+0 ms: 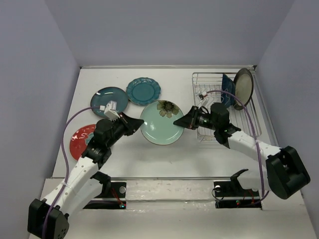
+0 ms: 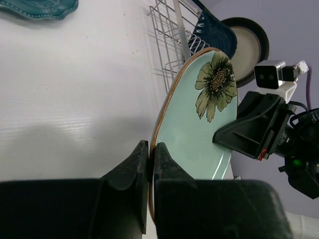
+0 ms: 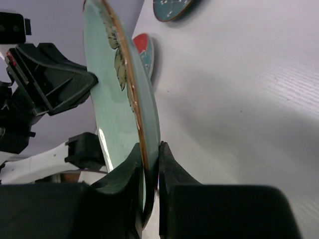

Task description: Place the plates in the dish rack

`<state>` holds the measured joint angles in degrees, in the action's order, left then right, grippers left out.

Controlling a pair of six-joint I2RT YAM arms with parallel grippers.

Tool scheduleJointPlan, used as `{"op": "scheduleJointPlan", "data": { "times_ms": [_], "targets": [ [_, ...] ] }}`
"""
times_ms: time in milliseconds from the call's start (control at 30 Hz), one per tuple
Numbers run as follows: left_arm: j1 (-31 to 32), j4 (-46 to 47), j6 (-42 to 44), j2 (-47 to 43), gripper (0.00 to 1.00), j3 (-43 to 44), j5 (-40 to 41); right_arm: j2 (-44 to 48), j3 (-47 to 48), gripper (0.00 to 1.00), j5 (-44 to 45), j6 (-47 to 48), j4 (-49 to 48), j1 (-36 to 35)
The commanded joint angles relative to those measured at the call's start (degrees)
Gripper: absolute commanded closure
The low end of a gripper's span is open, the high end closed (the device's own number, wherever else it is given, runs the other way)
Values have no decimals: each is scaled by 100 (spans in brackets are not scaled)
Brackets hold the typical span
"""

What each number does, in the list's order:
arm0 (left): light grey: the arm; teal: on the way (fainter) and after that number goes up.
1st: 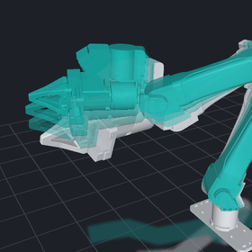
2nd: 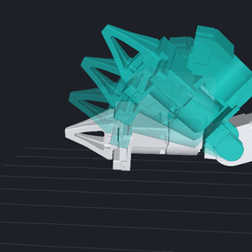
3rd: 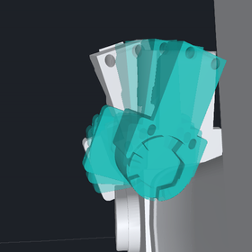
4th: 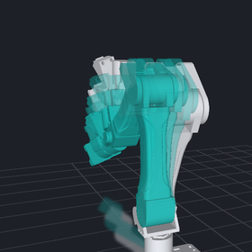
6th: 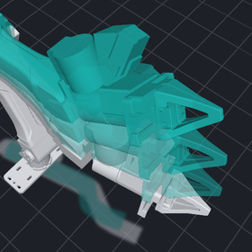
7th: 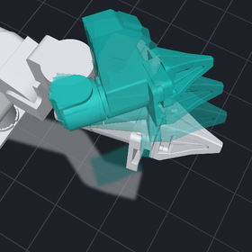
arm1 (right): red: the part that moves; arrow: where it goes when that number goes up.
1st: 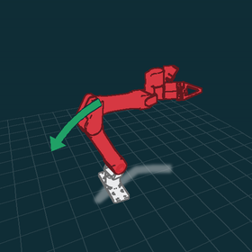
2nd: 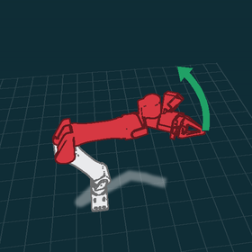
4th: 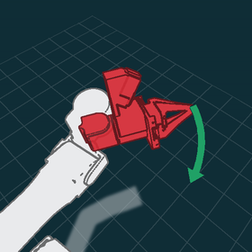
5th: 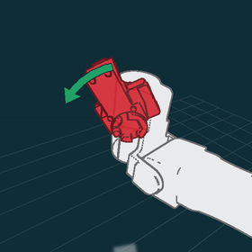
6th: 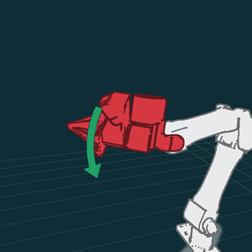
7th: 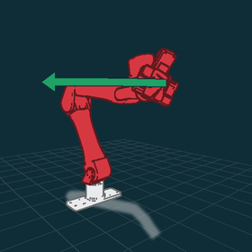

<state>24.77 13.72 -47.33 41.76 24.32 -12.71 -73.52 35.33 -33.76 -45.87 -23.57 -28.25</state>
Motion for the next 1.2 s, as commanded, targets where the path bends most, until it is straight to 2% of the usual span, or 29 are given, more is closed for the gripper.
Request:
{"op": "scheduleJointPlan", "data": {
  "times_ms": [0,67,100,167,200,267,300,367,500,600,667,800,967,1167],
  "targets": [
    [54,1108,-242,-63,74,583,-741,381,-26,93,-26,8,-772,-137],
    [45,880,-93,-36,56,784,-672,732,-26,93,175,60,-667,-137],
    [45,461,160,-10,36,898,-576,890,26,93,516,113,-414,-137],
    [45,-33,451,-10,21,1249,-191,1415,105,93,965,357,-44,-137],
    [45,-418,731,-36,13,1355,-66,1593,236,93,1455,446,315,-137],
    [45,-685,962,-62,4,1610,163,1901,456,93,2019,796,781,-137],
    [45,-930,1058,-123,1,1690,224,2111,588,93,2588,946,1271,-137],
    [36,-1151,1375,-176,1,1935,374,2210,1043,93,3145,1393,1731,-137],
    [36,-1739,1963,-370,1,2253,664,2166,1748,93,4978,2203,2776,-137],
    [45,-2029,2421,-545,1,2306,980,2070,2161,93,6156,2801,3060,-137],
    [45,-2127,2614,-686,1,2253,1209,1885,2328,93,6643,3178,3139,-137],
    [36,-2110,2887,-897,1,1823,1517,1516,2662,93,7810,3803,3175,-137],
    [27,-1943,2931,-1012,1,1673,1298,945,3269,93,8675,4524,3166,4],
    [27,-1934,2993,-1020,1,1664,1060,479,3568,93,8413,4842,3166,811]
  ]
}}
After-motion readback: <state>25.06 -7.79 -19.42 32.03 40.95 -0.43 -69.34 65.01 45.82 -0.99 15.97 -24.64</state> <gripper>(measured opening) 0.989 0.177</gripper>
